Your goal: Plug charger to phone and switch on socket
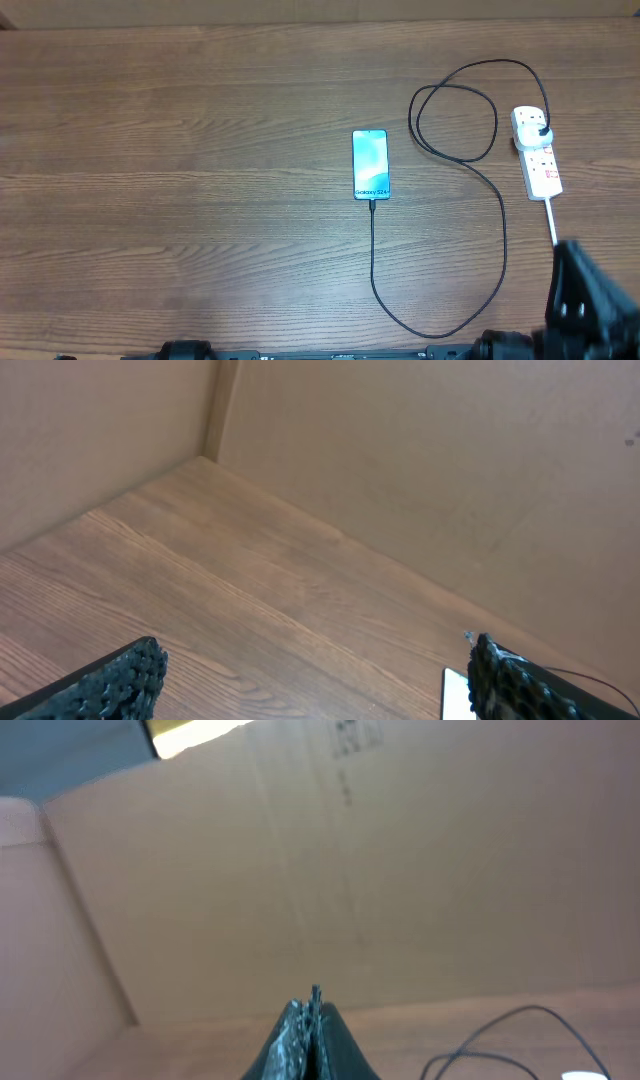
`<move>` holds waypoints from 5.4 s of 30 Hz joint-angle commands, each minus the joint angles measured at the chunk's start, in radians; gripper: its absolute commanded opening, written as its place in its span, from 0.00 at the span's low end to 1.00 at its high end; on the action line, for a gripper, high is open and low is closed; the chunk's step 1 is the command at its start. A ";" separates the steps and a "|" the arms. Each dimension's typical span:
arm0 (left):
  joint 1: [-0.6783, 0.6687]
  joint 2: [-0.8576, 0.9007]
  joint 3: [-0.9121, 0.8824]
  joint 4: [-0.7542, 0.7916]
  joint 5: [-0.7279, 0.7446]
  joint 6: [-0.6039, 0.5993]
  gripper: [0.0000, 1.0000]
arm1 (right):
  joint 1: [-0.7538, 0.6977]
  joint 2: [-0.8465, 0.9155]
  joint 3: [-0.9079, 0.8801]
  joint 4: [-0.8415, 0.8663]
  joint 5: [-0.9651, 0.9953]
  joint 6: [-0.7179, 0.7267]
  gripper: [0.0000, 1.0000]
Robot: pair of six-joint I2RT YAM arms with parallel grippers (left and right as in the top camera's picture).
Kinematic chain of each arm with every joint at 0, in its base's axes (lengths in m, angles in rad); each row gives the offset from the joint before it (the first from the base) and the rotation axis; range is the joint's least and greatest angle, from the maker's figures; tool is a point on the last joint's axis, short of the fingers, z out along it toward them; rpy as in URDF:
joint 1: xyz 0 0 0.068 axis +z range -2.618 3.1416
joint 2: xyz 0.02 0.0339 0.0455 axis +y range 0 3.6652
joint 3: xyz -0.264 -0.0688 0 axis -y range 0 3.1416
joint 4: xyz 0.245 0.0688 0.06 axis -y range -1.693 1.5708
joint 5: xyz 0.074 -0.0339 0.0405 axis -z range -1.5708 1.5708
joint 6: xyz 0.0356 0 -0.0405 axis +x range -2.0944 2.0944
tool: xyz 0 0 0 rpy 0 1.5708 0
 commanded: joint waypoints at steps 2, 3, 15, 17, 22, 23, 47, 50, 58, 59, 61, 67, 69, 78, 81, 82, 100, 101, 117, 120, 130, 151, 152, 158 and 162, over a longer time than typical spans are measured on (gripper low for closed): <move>0.019 -0.018 0.001 0.002 -0.010 -0.015 1.00 | 0.060 -0.115 0.033 -0.048 0.009 -0.006 0.04; 0.027 -0.022 0.000 0.002 -0.010 -0.015 1.00 | 0.076 -0.138 0.041 -0.060 0.009 -0.006 0.04; 0.066 -0.228 -0.021 0.002 -0.010 -0.015 1.00 | 0.130 -0.225 0.126 -0.094 0.032 -0.006 0.04; 0.066 -0.273 -0.021 0.002 -0.010 -0.015 1.00 | 0.130 -0.225 0.132 -0.079 0.032 -0.005 0.04; 0.070 -0.378 -0.020 0.002 -0.010 -0.015 0.99 | 0.141 -0.224 0.121 0.086 0.034 -0.003 0.33; 0.071 -0.392 -0.019 0.002 -0.010 -0.015 1.00 | 0.141 -0.224 0.111 0.123 0.044 -0.002 0.52; 0.092 -0.466 -0.019 0.002 -0.010 -0.015 1.00 | 0.139 0.024 -0.613 0.779 0.346 0.192 1.00; 0.091 -0.466 -0.019 0.002 -0.010 -0.015 0.99 | 0.139 0.070 -0.678 0.781 0.346 0.257 1.00; 0.091 -0.466 -0.019 0.002 -0.010 -0.015 0.99 | 0.139 0.082 -0.813 0.672 0.346 0.269 1.00; 0.091 -0.466 -0.019 0.002 -0.010 -0.015 1.00 | 0.139 0.082 -0.828 0.660 0.346 0.269 1.00; 0.091 -0.466 -0.019 0.002 -0.010 -0.015 1.00 | 0.139 0.082 -0.863 0.650 0.347 0.269 1.00; 0.091 -0.466 -0.019 0.002 -0.010 -0.015 1.00 | 0.139 0.082 -0.957 0.662 0.347 0.269 1.00; 0.091 -0.466 -0.019 0.002 -0.010 -0.015 1.00 | 0.139 0.082 -0.991 0.682 0.347 0.270 1.00; 0.090 -0.466 -0.019 0.002 -0.010 -0.015 1.00 | 0.139 0.082 -1.109 0.662 0.488 0.370 1.00; 0.090 -0.466 -0.019 0.002 -0.010 -0.015 1.00 | 0.139 0.085 -1.109 0.662 0.489 0.363 1.00; 0.090 -0.466 -0.019 0.002 -0.010 -0.015 1.00 | 0.139 0.085 -1.109 0.662 0.489 0.363 1.00; 0.090 -0.511 -0.019 0.002 -0.010 -0.015 0.99 | 0.139 0.085 -1.109 0.662 0.489 0.363 1.00; 0.090 -0.530 -0.019 0.002 -0.010 -0.015 1.00 | 0.139 0.085 -1.109 0.662 0.489 0.363 1.00; 0.092 -0.594 -0.089 0.002 0.040 0.023 1.00 | 0.139 0.085 -1.109 0.662 0.489 0.363 1.00; 0.092 -0.594 -0.206 0.008 0.019 0.022 1.00 | 0.139 0.085 -1.109 0.662 0.489 0.363 1.00; 0.091 -0.594 -0.866 0.346 0.003 0.018 1.00 | 0.139 0.085 -1.109 0.662 0.489 0.363 1.00; 0.079 -0.595 -1.884 1.414 0.092 0.038 0.99 | 0.139 0.085 -1.109 0.662 0.489 0.363 1.00; 0.079 -0.595 -1.905 1.446 0.092 0.039 1.00 | 0.139 0.085 -1.109 0.662 0.489 0.363 1.00; 0.080 -0.596 -2.030 1.628 0.097 0.089 1.00 | 0.139 0.085 -1.109 0.662 0.489 0.363 1.00; 0.080 -0.596 -2.033 1.621 0.151 0.202 1.00 | 0.139 0.085 -1.109 0.662 0.489 0.363 1.00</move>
